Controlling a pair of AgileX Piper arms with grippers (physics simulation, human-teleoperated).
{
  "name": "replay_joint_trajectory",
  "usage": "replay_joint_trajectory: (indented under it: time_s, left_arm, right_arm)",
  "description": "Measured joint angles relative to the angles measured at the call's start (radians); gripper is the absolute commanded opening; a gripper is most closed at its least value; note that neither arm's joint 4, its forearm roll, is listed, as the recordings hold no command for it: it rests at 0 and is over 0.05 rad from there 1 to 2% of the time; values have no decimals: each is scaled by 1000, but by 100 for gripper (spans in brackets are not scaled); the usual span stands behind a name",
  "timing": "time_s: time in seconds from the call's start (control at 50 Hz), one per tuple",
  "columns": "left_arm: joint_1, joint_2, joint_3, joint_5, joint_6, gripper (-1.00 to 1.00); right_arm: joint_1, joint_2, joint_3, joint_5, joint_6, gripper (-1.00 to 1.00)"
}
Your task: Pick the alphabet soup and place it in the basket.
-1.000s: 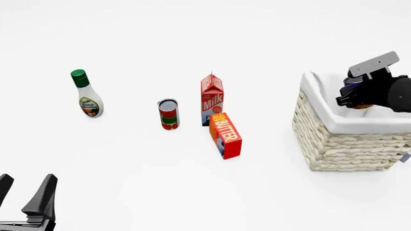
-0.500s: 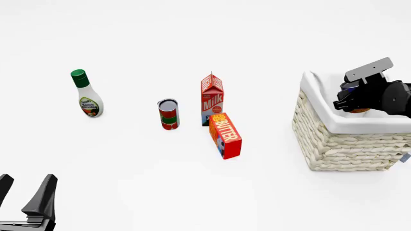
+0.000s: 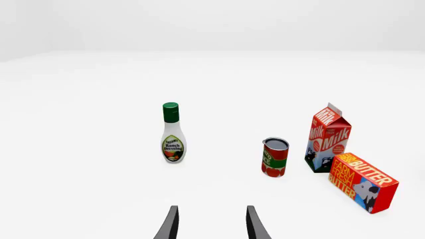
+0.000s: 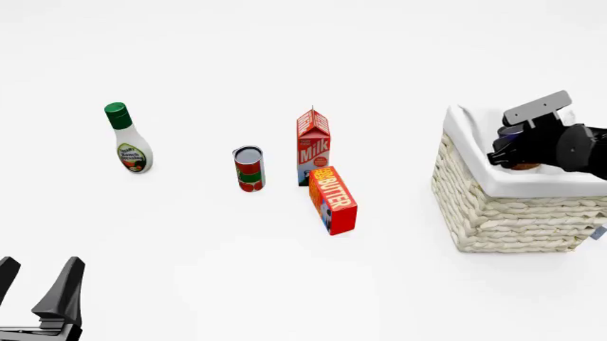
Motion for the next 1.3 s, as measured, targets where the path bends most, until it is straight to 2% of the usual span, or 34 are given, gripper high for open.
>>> replay_joint_trajectory:
  time_s: [0.06,0.08,0.86,1.06,1.3]
  left_arm:
    - [0,0,0,0,0,100]
    - [0,0,0,0,0,100]
    - [0,0,0,0,0,100]
    - [0,0,0,0,0,100]
    - [0,0,0,0,0,100]
  right_arm:
    - [-1,4,-1,-1,1,-100]
    - [-2,4,-1,-2,1,100]
    - [-18,-24,-29,11,36,100]
    - [-14,-102,-23,37,49,100]
    - [3,-280,-27,106,86,100]
